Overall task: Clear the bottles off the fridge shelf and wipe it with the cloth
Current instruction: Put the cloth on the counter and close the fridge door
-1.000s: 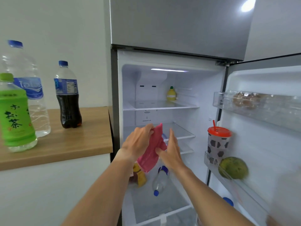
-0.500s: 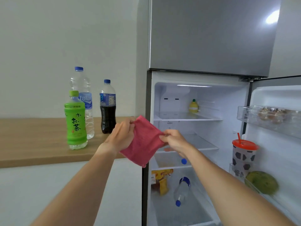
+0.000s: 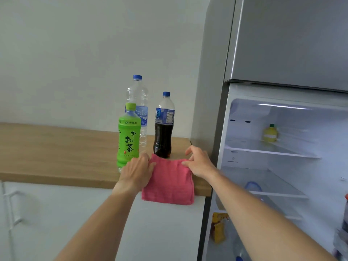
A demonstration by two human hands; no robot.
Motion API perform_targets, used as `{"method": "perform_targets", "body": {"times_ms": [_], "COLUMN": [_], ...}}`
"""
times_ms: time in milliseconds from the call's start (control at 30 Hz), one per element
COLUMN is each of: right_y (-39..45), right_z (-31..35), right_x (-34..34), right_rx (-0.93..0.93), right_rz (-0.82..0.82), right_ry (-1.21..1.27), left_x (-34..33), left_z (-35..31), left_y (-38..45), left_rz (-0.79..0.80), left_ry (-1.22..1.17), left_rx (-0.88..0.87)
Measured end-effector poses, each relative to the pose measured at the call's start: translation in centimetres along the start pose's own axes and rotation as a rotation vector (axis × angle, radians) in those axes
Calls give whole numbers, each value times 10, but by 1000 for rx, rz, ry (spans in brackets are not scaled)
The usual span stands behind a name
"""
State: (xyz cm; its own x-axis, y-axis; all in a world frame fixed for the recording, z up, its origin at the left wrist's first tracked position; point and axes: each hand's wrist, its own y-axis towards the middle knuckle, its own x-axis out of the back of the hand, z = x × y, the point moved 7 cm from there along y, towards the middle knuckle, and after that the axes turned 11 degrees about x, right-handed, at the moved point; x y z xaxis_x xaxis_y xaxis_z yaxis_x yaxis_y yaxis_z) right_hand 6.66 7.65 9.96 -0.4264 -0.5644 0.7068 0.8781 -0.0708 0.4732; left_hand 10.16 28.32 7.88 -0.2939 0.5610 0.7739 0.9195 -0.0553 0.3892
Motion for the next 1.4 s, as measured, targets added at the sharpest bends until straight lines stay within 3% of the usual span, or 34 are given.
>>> {"method": "perform_targets", "body": {"times_ms": [167,633,933,1033,1133,1267,1400], "right_y": [9,49,21,-12,-55,-102,-148], "right_z": [-31,-71,-54,-42,-44,-84,-141], "right_x": [-12,-32,-18,-17,-8,33,92], "right_rx": [-38,-62,-81,-24,25,-113,-382], "right_rz": [20,-118,-166,-113,-93,-81,-188], "right_ry": [-60,-27,70,39,33,-70,-361], "left_x": [-18,-62,-52,-41,-43,-78,-98], "left_z": [-11,-21,-15,-34,-82,-133,-140], "left_y": [15,63,50,22,-12,-49,-70], "left_rz": [23,89,135,-57,-211,-3,-21], "left_ry": [58,267,82,59,161,-16,133], "left_rx": [1,148,262,182,-92,-419,-548]}}
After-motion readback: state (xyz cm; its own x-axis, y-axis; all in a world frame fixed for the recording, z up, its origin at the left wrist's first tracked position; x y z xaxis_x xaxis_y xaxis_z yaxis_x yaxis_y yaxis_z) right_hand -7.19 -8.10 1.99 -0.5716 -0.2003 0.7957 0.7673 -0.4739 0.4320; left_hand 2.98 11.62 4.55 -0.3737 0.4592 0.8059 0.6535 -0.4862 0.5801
